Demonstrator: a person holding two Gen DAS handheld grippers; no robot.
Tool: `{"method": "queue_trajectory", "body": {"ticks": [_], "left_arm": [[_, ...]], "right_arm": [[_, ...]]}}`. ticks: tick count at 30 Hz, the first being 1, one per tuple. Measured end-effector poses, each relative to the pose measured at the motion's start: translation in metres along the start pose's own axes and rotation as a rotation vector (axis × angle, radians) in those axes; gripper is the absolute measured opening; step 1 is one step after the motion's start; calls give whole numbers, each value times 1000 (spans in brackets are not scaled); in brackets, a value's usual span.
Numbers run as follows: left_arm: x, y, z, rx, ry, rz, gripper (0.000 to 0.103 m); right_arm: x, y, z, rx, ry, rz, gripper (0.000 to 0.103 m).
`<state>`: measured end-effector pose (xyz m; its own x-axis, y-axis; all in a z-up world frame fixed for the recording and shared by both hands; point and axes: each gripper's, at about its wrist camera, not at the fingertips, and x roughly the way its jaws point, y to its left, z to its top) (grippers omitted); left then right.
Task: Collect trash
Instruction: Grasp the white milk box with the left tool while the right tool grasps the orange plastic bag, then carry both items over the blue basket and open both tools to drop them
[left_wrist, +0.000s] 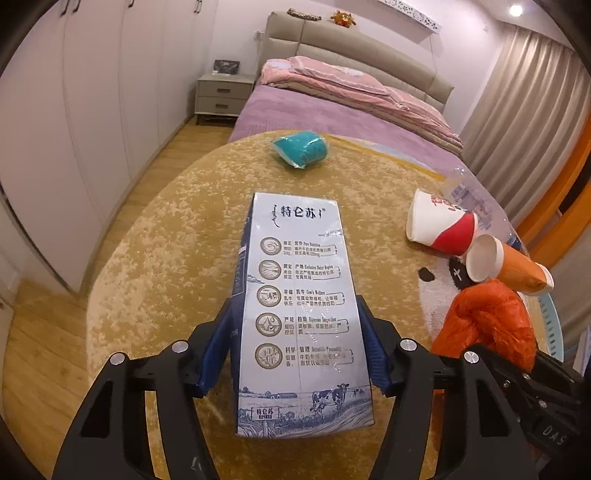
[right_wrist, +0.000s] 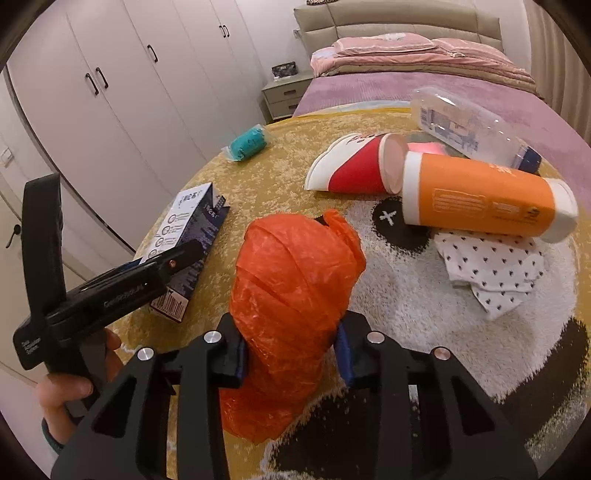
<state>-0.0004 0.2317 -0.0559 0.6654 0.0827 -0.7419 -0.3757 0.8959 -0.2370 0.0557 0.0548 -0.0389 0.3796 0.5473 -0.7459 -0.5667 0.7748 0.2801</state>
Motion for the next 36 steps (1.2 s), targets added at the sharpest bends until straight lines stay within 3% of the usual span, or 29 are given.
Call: {"method": "queue_trajectory", "body": {"ticks": [7, 13, 21, 36], "left_arm": [[-27, -23, -1, 36, -67, -50, 59], [-45, -46, 2, 68, -108, -88, 59], [-64, -90, 4, 134, -146, -144, 59], [-66, -209, 1, 314, -167, -274, 59]], "right_arm": [[-10, -18, -2, 61, 44, 54, 32], [-32, -30, -3, 63, 13, 20, 32], [-78, -51, -1, 42, -104, -106, 32], [-150, -135, -8, 152, -254, -226, 32]]}}
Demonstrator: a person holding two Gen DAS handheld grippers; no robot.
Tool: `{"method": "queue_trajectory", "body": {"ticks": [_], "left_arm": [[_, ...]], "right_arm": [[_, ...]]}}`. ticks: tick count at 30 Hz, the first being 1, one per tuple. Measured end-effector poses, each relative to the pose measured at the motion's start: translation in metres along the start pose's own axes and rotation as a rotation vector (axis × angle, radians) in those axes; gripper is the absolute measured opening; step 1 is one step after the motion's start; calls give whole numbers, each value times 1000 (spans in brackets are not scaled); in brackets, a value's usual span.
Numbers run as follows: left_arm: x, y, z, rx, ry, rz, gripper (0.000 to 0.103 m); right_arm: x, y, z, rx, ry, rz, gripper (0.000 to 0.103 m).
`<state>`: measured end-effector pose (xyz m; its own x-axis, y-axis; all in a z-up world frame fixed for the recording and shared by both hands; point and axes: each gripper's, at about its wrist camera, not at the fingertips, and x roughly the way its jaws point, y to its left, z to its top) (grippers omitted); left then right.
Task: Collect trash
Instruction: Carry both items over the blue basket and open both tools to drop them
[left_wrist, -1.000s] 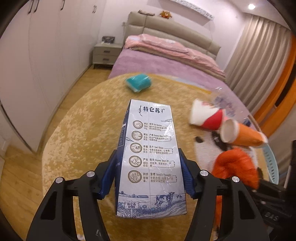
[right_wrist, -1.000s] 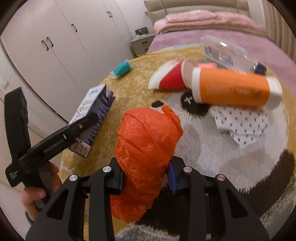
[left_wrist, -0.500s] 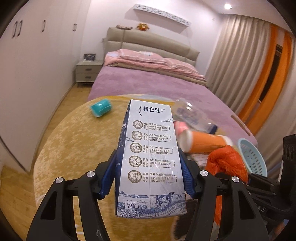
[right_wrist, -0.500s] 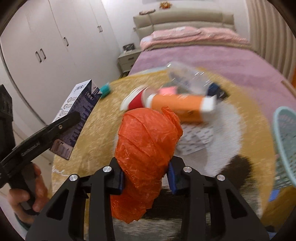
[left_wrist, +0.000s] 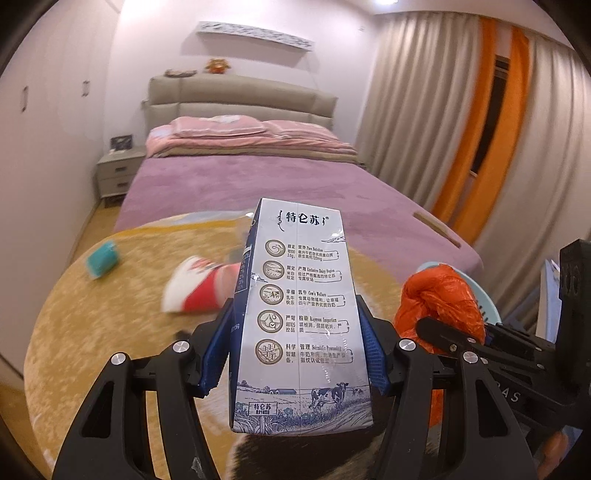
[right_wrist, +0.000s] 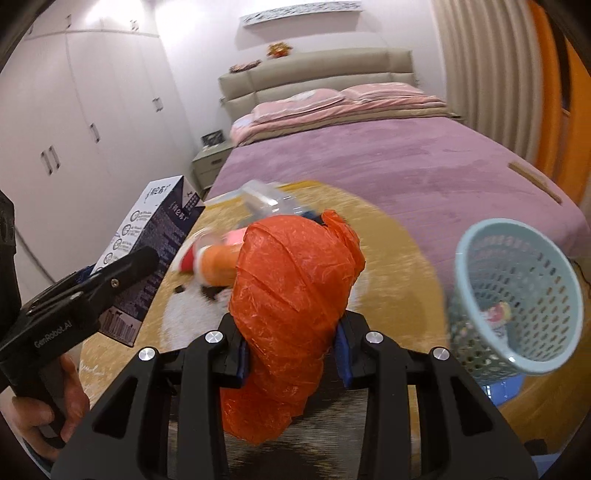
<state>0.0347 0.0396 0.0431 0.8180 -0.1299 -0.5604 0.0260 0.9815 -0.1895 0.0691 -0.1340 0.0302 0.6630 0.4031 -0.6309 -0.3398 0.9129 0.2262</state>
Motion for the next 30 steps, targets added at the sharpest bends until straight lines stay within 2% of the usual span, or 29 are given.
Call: {"method": "queue_trajectory", "body": {"ticks": [8, 19, 26, 30], "left_arm": [[31, -55, 13, 82, 11, -69, 59], [84, -116, 19, 105, 44, -195, 59], [122, -169, 15, 140, 68, -271, 59], [145, -193, 11, 159, 96, -293, 59]], "right_arm": [[-17, -64, 2, 87, -33, -81, 32], [-33, -158, 10, 195, -78, -255, 32], [-26, -213, 9, 271, -83, -384, 32], [-14, -244, 1, 366, -71, -440, 32]]}}
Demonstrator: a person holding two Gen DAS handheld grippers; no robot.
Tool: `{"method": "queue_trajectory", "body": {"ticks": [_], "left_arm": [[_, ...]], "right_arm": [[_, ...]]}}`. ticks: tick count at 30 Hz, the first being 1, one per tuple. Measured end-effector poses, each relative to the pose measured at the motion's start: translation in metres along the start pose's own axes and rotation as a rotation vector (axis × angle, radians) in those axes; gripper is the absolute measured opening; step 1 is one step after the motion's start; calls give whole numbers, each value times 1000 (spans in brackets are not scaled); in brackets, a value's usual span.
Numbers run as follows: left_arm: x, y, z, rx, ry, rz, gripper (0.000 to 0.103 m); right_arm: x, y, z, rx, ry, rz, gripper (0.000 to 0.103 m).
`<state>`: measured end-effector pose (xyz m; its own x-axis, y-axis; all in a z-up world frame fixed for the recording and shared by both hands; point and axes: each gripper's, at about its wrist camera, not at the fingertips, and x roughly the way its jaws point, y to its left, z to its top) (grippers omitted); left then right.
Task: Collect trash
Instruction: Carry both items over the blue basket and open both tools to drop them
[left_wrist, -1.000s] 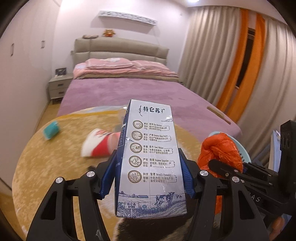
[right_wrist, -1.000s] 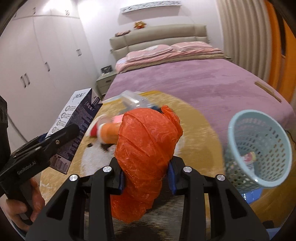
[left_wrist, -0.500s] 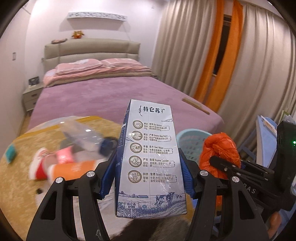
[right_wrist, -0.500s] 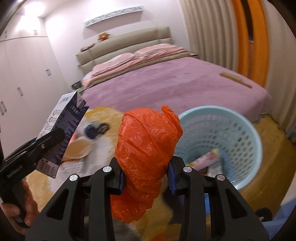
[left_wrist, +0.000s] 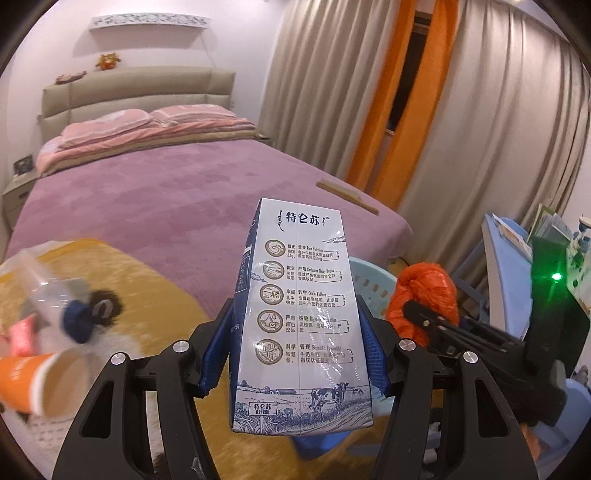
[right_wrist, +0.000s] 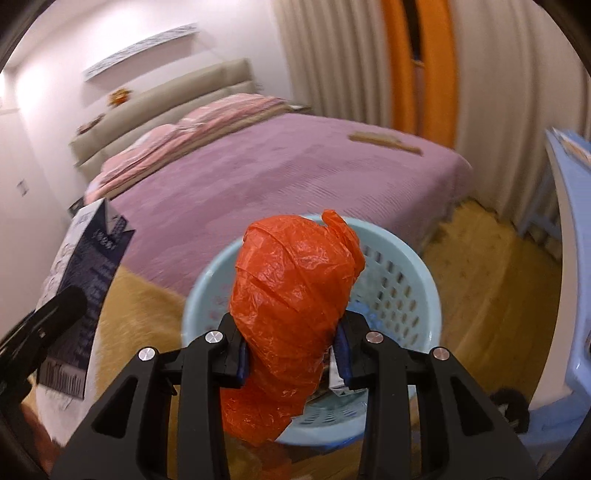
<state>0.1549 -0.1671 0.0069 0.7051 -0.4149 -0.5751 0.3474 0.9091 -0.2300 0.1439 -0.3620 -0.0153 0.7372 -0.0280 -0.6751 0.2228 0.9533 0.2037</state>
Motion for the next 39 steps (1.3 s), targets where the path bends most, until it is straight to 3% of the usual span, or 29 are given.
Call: {"method": "queue_trajectory", "body": {"ticks": [11, 18, 20, 23, 28, 39], "left_arm": [[63, -13, -10, -51, 79, -21, 60], [76, -16, -13, -63, 95, -24, 61], [75, -13, -14, -79, 95, -28, 66], [70, -9, -16, -111, 86, -37, 80], [56, -6, -15, -137, 82, -74, 81], [-8, 3, -17, -102, -3, -80, 79]], "right_arm": [[50, -36, -6, 86, 83, -94, 35], [59, -47, -5, 97, 104, -101, 39], [62, -49, -5, 111, 125, -94, 45], [63, -54, -8, 147, 136, -63, 65], [48, -50, -8, 123, 108, -68, 66], [-5, -19, -4, 77, 33, 27, 66]]}}
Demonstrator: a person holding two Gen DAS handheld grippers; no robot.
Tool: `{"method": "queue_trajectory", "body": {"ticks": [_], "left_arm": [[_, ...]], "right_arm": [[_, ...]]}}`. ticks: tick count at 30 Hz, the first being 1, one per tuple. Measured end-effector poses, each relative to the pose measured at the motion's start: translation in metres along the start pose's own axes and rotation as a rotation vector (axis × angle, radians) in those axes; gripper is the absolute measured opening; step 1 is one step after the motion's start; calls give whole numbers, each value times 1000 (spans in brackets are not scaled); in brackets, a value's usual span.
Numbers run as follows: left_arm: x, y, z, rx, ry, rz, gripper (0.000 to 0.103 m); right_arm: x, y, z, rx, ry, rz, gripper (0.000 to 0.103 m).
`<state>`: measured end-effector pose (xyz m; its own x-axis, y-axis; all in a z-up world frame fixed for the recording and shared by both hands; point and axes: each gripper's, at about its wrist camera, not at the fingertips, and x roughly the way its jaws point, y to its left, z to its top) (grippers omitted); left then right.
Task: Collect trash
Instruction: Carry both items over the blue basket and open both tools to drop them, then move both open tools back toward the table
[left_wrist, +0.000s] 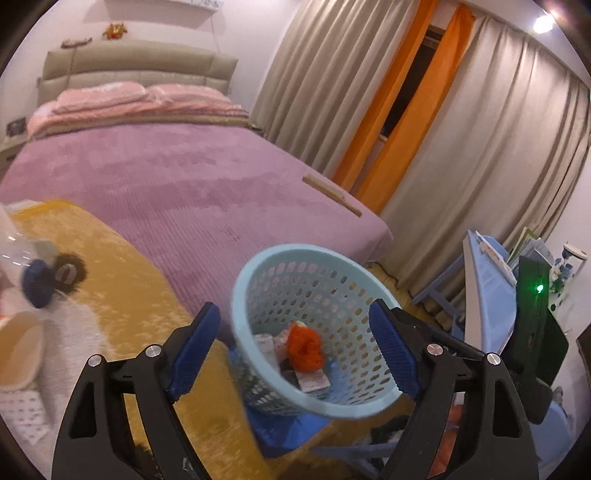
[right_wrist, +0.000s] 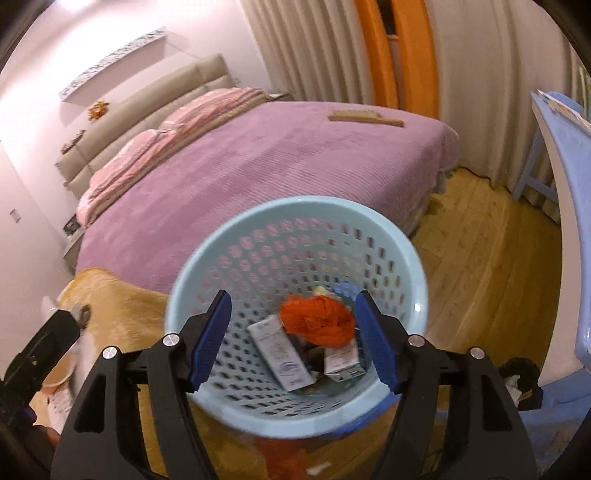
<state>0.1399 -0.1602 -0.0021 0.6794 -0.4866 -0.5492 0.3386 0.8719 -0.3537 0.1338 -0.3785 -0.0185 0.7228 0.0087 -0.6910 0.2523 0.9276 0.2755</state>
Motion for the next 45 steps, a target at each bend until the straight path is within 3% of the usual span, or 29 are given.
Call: {"method": "queue_trajectory", "body": {"ticks": [11, 22, 29, 34, 42, 45], "left_arm": [[-77, 31, -2, 33, -104, 148, 78], [-155, 146, 1, -85, -143, 391, 77], [-187, 228, -1, -204, -123, 470, 77], [-188, 268, -6, -270, -83, 424, 78], [-156, 303, -16, -308, 5, 323, 78], [-143, 311, -17, -308, 22, 339, 79]], "right_arm": [[-38, 91, -11, -168, -41, 172, 66], [-48, 213, -53, -420, 2, 382, 66], [-39, 267, -84, -519, 78, 463, 66], [-22, 279, -94, -525, 144, 490, 66], [9, 286, -101, -502, 240, 531, 66], [12, 297, -107, -553, 242, 545, 66]]}}
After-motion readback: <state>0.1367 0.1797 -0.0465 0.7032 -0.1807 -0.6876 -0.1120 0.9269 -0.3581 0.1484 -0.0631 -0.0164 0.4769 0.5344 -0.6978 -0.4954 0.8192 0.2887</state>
